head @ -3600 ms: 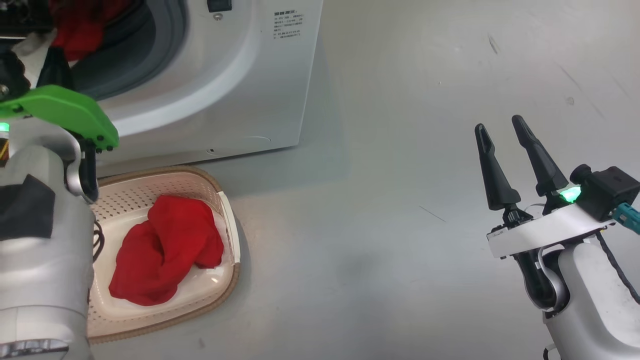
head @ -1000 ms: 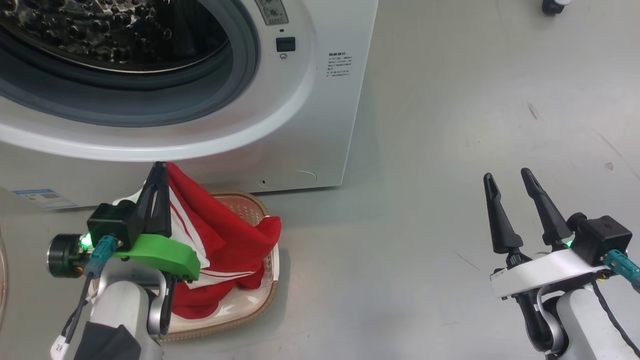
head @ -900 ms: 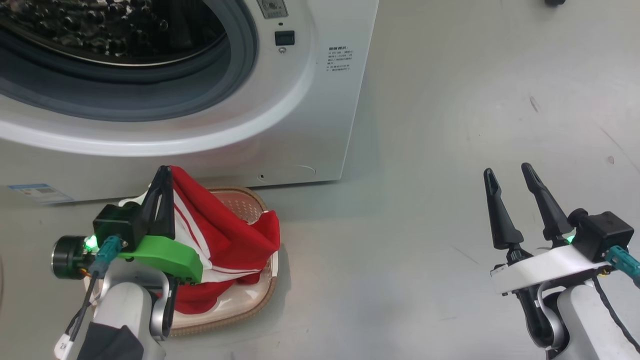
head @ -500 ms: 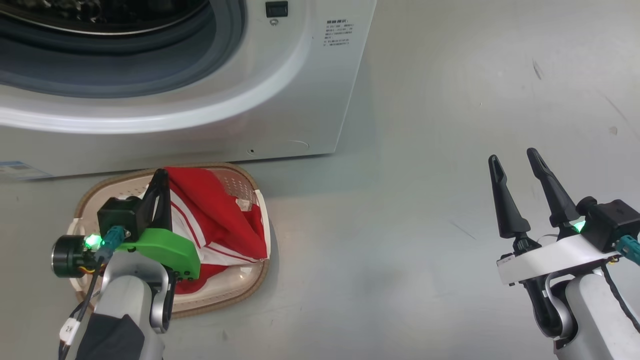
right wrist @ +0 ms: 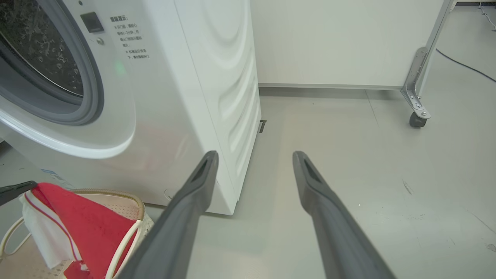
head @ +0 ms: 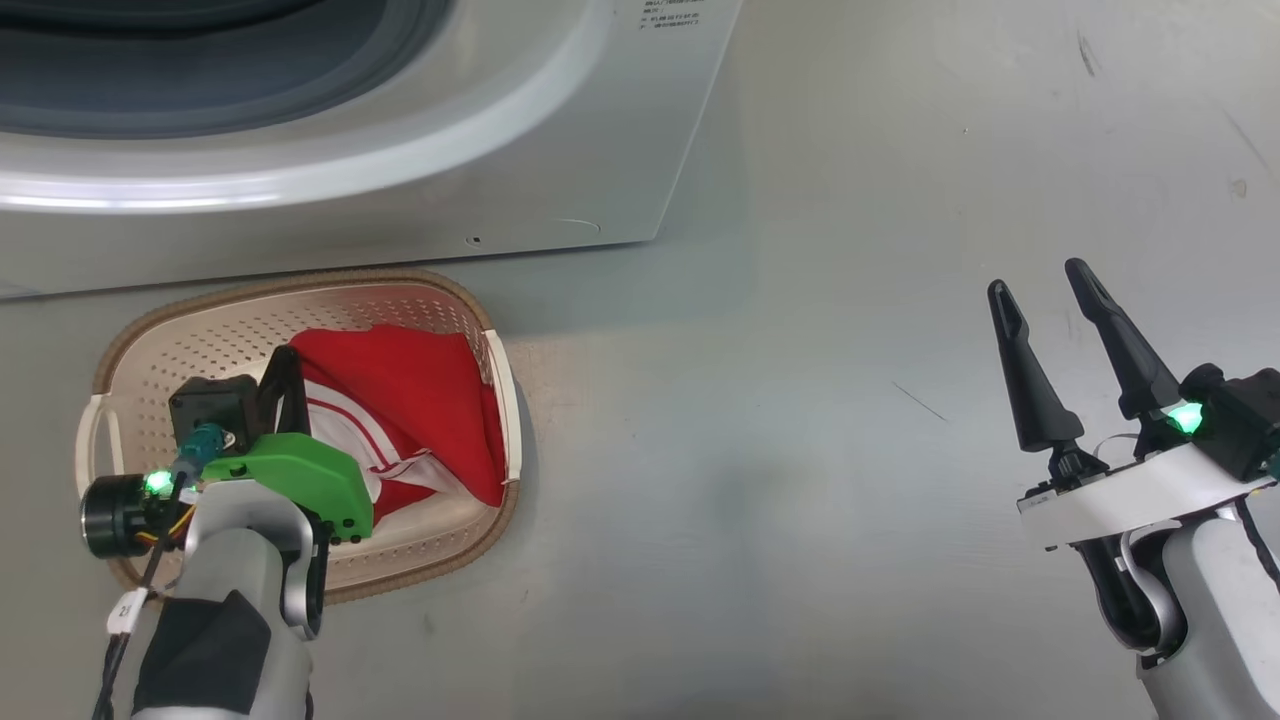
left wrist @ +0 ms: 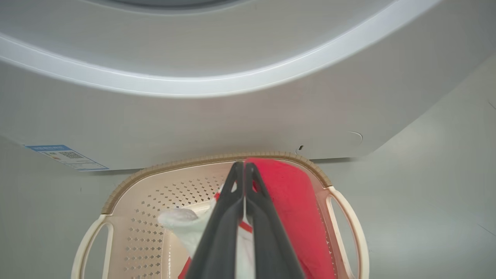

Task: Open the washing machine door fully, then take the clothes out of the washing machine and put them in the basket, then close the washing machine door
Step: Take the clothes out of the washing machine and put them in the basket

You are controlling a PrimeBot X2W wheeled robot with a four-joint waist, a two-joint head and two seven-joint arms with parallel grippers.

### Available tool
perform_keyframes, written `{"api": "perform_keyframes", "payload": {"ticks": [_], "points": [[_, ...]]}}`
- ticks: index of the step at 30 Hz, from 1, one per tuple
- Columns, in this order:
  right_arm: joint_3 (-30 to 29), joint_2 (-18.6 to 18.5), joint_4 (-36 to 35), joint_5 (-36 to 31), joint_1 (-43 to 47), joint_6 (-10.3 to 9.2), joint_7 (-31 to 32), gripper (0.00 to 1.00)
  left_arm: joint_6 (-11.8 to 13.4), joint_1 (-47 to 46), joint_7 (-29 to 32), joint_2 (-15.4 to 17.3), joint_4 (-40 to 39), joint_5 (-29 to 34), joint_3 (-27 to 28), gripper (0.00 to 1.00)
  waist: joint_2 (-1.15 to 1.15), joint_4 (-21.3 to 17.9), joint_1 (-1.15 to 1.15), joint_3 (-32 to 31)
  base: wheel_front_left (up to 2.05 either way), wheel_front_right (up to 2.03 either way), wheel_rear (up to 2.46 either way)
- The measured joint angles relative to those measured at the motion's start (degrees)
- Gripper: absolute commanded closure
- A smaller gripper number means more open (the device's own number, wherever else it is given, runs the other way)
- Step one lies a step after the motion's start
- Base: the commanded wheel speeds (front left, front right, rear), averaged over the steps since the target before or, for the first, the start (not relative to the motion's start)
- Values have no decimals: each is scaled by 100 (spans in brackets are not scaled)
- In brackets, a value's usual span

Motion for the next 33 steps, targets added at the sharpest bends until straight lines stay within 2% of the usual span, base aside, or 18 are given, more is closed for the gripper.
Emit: {"api": "perform_keyframes", "payload": {"ticks": [23,24,25,26,33], "points": [[-148,-245,-181,38,-210,0,0,0,197,-865,-211,-43,1625,-519,892,100,0,122,0,697,0,0,0],[-145,-245,-181,38,-211,0,0,0,197,-896,-214,-43,1683,-520,900,77,0,126,0,701,0,0,0],[-141,-245,-181,38,-213,0,0,0,197,-926,-218,-44,1733,-521,902,33,0,129,0,703,0,0,0],[-136,-245,-181,38,-217,0,0,0,198,-951,-237,-44,1771,-521,901,0,0,131,0,704,0,0,0],[-104,-223,-158,38,-276,0,0,0,198,-1079,-380,-51,2056,-521,922,0,0,140,0,653,0,0,0]]}}
